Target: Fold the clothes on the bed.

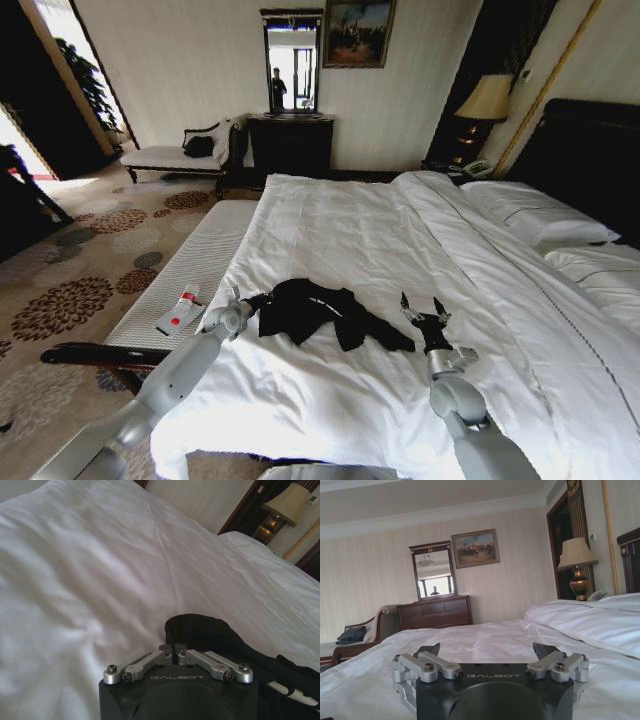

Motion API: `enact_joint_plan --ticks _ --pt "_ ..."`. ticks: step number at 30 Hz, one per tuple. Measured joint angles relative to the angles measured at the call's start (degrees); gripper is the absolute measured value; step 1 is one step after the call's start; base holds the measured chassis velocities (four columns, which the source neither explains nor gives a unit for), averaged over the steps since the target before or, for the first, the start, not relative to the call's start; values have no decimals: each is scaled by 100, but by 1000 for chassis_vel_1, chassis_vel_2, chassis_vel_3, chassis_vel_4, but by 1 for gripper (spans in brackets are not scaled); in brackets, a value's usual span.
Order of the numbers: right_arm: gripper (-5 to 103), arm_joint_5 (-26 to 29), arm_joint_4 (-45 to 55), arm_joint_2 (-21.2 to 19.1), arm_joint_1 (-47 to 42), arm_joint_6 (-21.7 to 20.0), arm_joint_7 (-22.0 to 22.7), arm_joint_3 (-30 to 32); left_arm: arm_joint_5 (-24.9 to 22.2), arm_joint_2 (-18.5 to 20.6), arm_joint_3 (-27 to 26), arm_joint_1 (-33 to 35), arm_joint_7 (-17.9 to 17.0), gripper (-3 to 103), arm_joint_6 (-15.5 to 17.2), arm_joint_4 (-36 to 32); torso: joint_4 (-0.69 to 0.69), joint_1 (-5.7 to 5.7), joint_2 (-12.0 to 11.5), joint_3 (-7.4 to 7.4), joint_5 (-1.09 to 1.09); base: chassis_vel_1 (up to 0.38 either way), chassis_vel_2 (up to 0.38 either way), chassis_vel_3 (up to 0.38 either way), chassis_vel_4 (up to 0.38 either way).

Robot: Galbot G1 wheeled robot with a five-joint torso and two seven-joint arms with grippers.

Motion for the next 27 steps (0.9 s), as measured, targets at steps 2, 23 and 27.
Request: enact_joint_plan --ticks 2,23,27 --pt "100 399 124 -64 10 -154 2 -195 -5 48 -75 37 5 1 -14 -51 1 0 0 0 0 0 0 0 0" --pt "100 5357 913 -1413 1788 -2711 2387 -1841 -201 302 -484 736 53 1 -80 -1041 -1 0 0 1 1 0 0 0 0" --pt "100 5421 705 -1525 2195 -2926 2478 -2167 -198 322 -539 826 53 1 -82 -1122 1 0 0 0 0 0 0 0 0"
